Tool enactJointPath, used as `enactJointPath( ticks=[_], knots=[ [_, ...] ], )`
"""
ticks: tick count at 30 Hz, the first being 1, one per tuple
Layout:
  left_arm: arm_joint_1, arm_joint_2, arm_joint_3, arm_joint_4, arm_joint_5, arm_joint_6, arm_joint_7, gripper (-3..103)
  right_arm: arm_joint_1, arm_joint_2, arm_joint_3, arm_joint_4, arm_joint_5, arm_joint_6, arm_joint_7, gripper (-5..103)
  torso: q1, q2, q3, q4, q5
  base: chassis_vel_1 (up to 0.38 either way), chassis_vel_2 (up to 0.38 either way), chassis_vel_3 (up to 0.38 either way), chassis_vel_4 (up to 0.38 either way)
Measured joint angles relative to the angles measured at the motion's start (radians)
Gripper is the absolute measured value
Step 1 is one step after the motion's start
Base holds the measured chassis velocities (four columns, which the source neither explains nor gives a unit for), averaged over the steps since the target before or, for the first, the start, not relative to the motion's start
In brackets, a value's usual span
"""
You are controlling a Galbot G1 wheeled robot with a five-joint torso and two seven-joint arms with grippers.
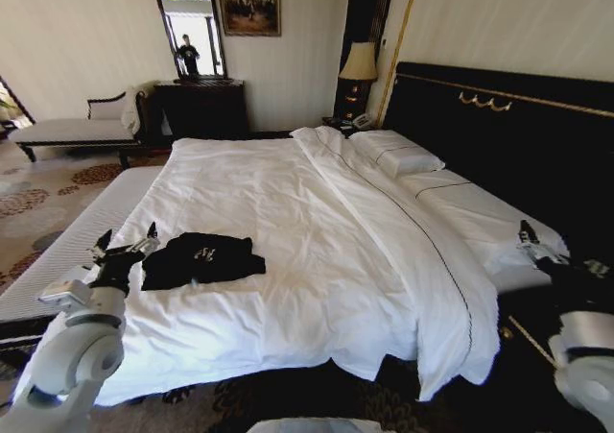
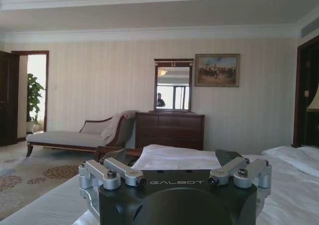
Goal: Fold the clothes on the bed.
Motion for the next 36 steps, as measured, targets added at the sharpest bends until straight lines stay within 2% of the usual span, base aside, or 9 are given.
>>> enactJointPath(
  ticks=[6, 9, 13, 22, 23, 27, 28, 30, 36],
  knots=[
    [0.036, -0.040, -0.057, 0.004, 0.016, 0.000, 0.007, 100, 0.119, -0.069, -0.126, -0.122, 0.070, -0.111, 0.115, 100, 0.000, 0.000, 0.000, -0.0001, -0.0002, 0.000, 0.000, 0.000, 0.000],
    [0.048, -0.075, -0.078, 0.013, 0.040, -0.007, 0.014, 100, 0.173, -0.112, -0.160, -0.192, 0.206, -0.188, 0.243, 100, 0.000, 0.000, 0.000, -0.0005, -0.0002, 0.000, 0.000, 0.000, 0.000],
    [0.045, -0.099, -0.070, 0.014, 0.062, -0.013, 0.022, 100, 0.192, -0.149, -0.159, -0.278, 0.292, -0.211, 0.255, 100, 0.000, 0.000, 0.000, -0.0004, -0.0004, 0.000, 0.000, 0.000, 0.000],
    [0.018, -0.108, -0.020, 0.027, 0.102, -0.018, 0.030, 100, 0.229, -0.258, -0.204, -0.541, 0.430, -0.286, 0.014, 100, 0.000, 0.000, 0.000, -0.0006, -0.0002, 0.000, 0.000, 0.000, 0.000],
    [0.014, -0.106, -0.016, 0.032, 0.103, -0.020, 0.030, 100, 0.251, -0.272, -0.242, -0.598, 0.402, -0.281, -0.062, 100, 0.000, 0.000, 0.000, -0.0002, -0.0005, 0.000, 0.000, 0.000, 0.000],
    [0.013, -0.104, -0.014, 0.034, 0.103, -0.021, 0.030, 100, 0.275, -0.286, -0.289, -0.665, 0.354, -0.259, -0.166, 100, 0.000, 0.000, 0.000, -0.0003, -0.0002, 0.000, 0.000, 0.000, 0.000],
    [0.015, -0.101, -0.014, 0.038, 0.100, -0.023, 0.031, 100, 0.313, -0.302, -0.340, -0.751, 0.306, -0.232, -0.311, 100, 0.000, 0.000, 0.000, -0.0003, -0.0001, 0.000, 0.000, 0.000, 0.000],
    [0.019, -0.094, -0.016, 0.047, 0.094, -0.024, 0.031, 100, 0.359, -0.318, -0.386, -0.846, 0.276, -0.207, -0.428, 100, 0.000, 0.000, 0.000, -0.0004, 0.0001, 0.000, 0.000, 0.000, 0.000],
    [0.010, -0.072, -0.014, 0.082, 0.078, -0.026, 0.031, 100, 0.442, -0.336, -0.437, -1.013, 0.258, -0.199, -0.557, 100, 0.000, 0.000, 0.000, -0.0004, -0.0006, 0.000, 0.000, 0.000, 0.000]
  ],
)
